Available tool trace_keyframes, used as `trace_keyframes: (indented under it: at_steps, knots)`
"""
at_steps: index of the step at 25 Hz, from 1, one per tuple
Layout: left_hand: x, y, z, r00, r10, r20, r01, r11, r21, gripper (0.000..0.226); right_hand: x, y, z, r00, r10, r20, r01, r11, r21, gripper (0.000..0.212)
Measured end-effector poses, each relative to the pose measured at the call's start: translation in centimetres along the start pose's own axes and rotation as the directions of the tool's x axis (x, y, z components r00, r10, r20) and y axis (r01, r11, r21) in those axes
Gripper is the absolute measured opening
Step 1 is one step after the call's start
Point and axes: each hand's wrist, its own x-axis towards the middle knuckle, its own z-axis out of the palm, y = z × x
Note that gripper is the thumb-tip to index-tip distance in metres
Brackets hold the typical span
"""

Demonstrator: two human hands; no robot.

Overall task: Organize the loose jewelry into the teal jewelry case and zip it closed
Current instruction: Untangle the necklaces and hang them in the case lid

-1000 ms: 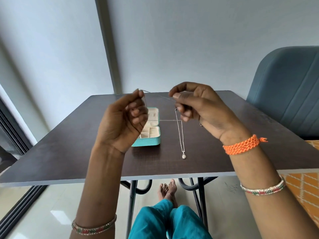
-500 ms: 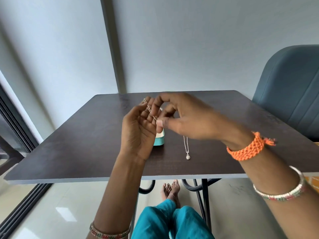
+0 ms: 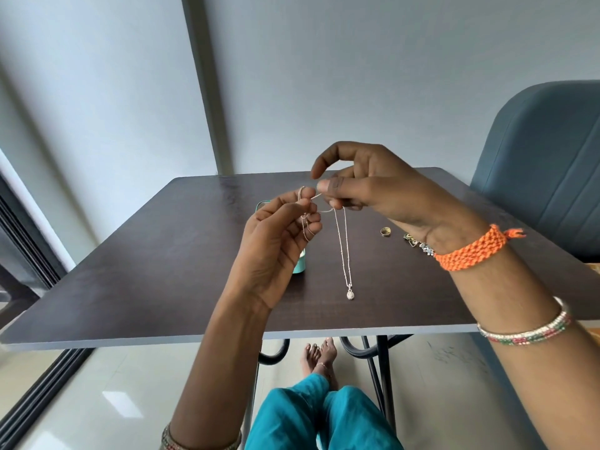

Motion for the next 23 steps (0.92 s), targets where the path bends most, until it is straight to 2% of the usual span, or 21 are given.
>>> trace_keyframes:
  at_steps: [3, 6, 8, 10, 14, 17, 20, 23]
  knots:
    - [0.0, 0.0, -0.1, 0.999, 0.045, -0.004, -0.045, 0.998, -0.054, 0.011, -0.2, 0.0, 0.4, 0.999, 0.004, 0.041, -0.006, 0.999, 0.041, 0.007]
    - [0.1, 0.1, -0.1, 1.000, -0.028, -0.003, 0.026, 0.965, -0.263, 0.018, -0.9, 0.5, 1.0, 0.996, 0.038, 0.084, -0.048, 0.991, 0.123, 0.015]
    - [0.1, 0.0, -0.1, 0.996, -0.086, -0.028, 0.070, 0.932, -0.356, 0.023, -1.4, 1.2, 1.4, 0.996, 0.063, 0.059, -0.072, 0.981, 0.181, 0.020]
    - [-0.1, -0.2, 0.2, 0.993, -0.113, -0.017, 0.099, 0.928, -0.358, 0.021, -1.6, 1.8, 1.4, 0.996, 0.088, -0.014, -0.081, 0.965, 0.251, 0.022]
    - [-0.9, -0.4, 1.3, 0.985, -0.157, 0.075, 0.167, 0.974, -0.153, 0.008, -1.2, 2.3, 0.8, 0.983, 0.147, -0.106, -0.096, 0.920, 0.381, 0.021]
    - [-1.0, -0.4, 1.3, 0.993, -0.104, 0.061, 0.101, 0.993, 0.057, 0.025, -0.9, 2.2, 0.7, 0.980, 0.173, -0.096, -0.124, 0.915, 0.385, 0.021]
    - [-1.1, -0.1, 1.0, 0.992, -0.109, 0.058, 0.093, 0.966, 0.240, 0.027, -0.9, 2.3, 0.9, 0.975, 0.195, -0.108, -0.143, 0.918, 0.369, 0.020]
    - [-1.1, 0.0, 0.6, 0.993, -0.110, 0.051, 0.094, 0.965, 0.245, 0.023, -0.8, 2.6, 1.0, 0.974, 0.197, -0.109, -0.144, 0.918, 0.369, 0.018]
